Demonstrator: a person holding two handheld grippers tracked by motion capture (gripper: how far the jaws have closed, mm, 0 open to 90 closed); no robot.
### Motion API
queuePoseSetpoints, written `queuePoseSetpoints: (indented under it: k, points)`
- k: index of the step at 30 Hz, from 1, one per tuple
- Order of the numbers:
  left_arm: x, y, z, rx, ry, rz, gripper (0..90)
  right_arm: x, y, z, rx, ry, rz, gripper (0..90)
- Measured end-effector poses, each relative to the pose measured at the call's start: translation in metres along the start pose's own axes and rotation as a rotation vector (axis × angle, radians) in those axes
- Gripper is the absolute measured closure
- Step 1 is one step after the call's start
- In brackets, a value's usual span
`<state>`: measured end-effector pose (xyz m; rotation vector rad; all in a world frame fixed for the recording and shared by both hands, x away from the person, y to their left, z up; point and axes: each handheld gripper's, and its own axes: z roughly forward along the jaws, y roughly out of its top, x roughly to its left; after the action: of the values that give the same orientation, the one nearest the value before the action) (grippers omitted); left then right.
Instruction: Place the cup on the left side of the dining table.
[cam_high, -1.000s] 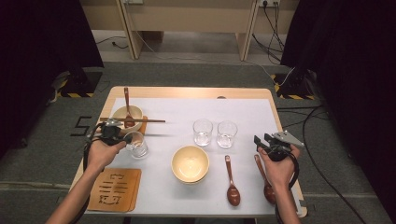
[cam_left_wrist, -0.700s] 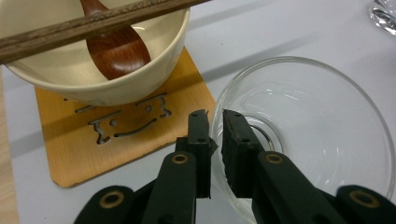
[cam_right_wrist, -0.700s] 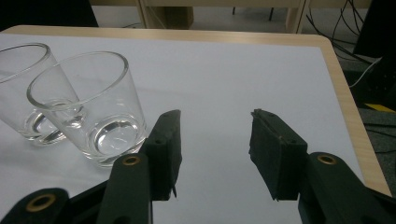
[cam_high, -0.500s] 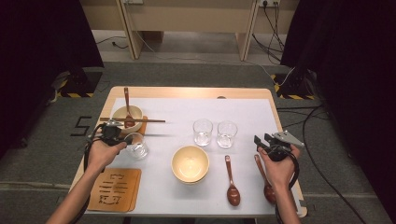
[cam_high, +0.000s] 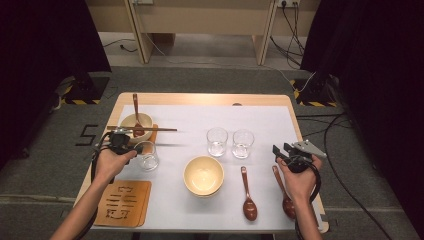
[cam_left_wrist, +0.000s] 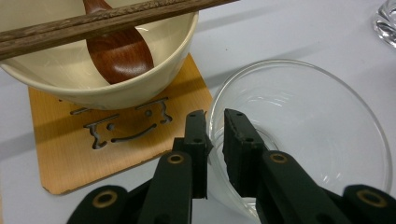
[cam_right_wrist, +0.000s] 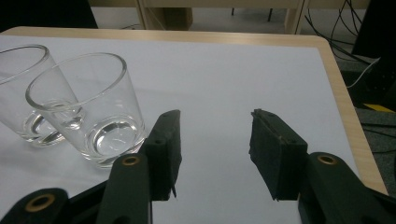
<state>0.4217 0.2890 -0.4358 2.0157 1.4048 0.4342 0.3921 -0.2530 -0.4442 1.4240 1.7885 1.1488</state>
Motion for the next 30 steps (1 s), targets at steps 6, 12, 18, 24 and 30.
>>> queuePoseSetpoints:
  k: [6,12,18,24,30]
  points:
    - [0.002,0.0,-0.004,-0.029,0.021,0.001,67.9,0.0,0.0,0.0,0.002,0.002,0.001,53.3]
    - [0.004,-0.001,-0.008,-0.064,0.032,-0.011,63.7,0.001,0.0,0.001,0.003,0.003,0.0,53.3]
    - [0.006,0.0,-0.02,-0.115,0.026,-0.04,57.7,0.001,0.0,0.0,0.004,0.003,0.004,53.3]
    - [0.009,0.0,-0.035,-0.166,0.032,-0.056,55.7,0.0,0.0,0.0,0.003,0.001,0.0,53.3]
    - [0.01,-0.004,-0.045,-0.193,0.038,-0.058,54.9,0.001,0.0,0.0,0.004,-0.002,0.003,53.3]
